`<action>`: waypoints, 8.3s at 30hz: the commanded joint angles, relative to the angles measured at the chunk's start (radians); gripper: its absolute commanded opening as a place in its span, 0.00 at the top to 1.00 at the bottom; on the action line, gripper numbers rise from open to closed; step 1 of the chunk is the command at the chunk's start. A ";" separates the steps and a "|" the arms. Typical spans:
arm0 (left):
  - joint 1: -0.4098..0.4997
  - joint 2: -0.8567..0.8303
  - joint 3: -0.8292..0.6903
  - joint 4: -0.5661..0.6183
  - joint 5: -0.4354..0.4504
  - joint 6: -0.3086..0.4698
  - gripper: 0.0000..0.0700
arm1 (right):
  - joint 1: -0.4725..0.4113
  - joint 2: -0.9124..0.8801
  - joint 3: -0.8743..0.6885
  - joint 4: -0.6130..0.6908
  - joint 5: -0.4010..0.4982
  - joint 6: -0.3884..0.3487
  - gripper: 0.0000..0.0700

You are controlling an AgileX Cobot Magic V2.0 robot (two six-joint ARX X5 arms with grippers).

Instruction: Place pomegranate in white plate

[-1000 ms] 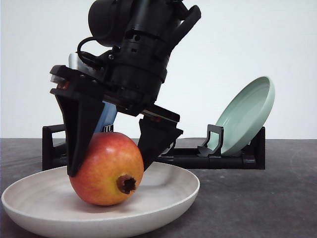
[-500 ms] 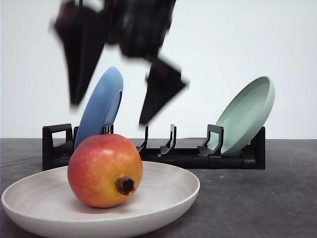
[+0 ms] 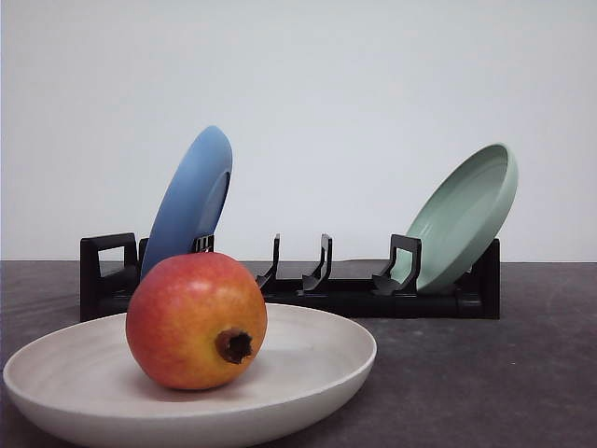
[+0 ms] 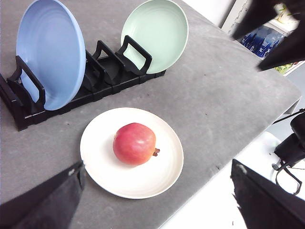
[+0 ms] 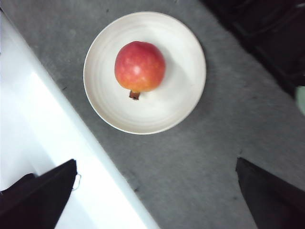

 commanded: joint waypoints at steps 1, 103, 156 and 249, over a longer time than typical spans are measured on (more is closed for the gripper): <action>-0.015 0.000 0.020 0.008 -0.008 -0.003 0.15 | 0.010 -0.087 -0.039 0.031 0.016 0.058 0.00; 1.376 -0.308 -0.972 0.953 0.477 0.550 1.00 | 0.011 -0.784 -0.585 0.389 0.265 0.233 1.00; 1.376 -0.308 -0.972 0.956 0.476 0.549 1.00 | -0.791 -1.141 -1.340 1.095 0.301 0.107 1.00; 1.376 -0.308 -0.972 0.957 0.476 0.549 1.00 | -0.834 -1.203 -1.493 1.144 0.155 -0.073 1.00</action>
